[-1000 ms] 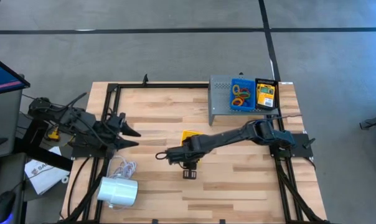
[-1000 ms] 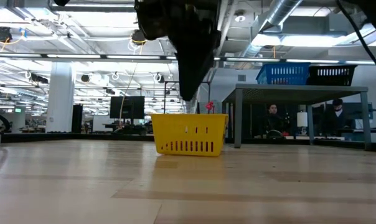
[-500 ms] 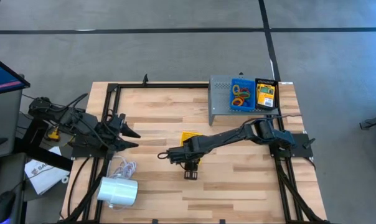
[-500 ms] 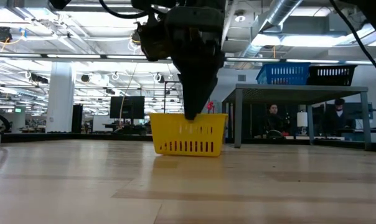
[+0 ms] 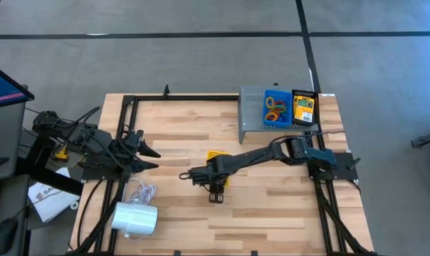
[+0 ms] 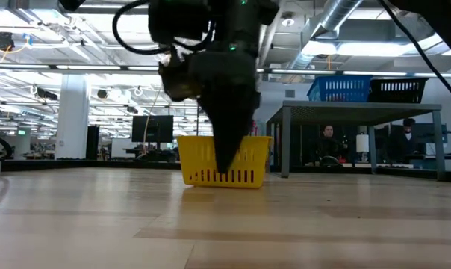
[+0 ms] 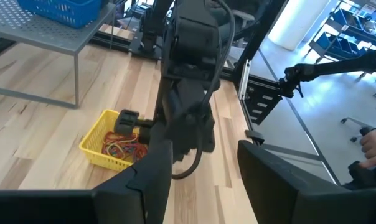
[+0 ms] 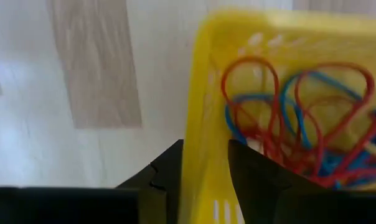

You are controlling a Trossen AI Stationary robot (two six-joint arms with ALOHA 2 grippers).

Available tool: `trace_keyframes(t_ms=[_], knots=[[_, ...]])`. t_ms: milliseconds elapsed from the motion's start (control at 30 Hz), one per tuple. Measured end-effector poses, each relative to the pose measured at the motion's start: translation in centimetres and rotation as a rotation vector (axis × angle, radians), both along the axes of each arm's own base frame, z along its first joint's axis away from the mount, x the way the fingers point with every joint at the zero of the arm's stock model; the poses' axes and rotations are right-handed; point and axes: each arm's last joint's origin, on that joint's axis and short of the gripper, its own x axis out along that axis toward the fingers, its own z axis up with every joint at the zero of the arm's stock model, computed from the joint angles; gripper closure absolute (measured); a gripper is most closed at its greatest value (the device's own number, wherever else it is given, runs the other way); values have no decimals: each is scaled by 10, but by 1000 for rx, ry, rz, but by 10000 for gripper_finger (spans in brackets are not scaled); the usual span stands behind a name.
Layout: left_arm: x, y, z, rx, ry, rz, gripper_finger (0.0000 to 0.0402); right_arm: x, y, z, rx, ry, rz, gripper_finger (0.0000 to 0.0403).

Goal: Pick & Place Office Desk Supplies
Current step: Put the yellow bin with the colored rubber band on the shelf

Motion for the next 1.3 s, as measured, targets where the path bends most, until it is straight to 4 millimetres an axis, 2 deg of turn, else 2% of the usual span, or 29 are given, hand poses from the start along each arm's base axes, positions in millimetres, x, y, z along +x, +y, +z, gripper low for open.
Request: trace_keyframes(t_ms=[167,333,700,933,1167,1300], knots=[[0,0,0,-1,-1,0,225,2,1,-12,-2,19,10,316],[0,0,0,0,0,0,225,0,2,-11,-18,34,49,391],[0,0,0,2,0,0,225,-4,11,3,-22,78,70,400],[0,0,0,4,2,-1,225,-2,20,34,-16,56,94,402],[0,0,0,27,0,-8,225,1,26,84,-14,-43,112,402],[0,0,0,30,-1,-8,225,-10,26,107,-49,-86,97,403]])
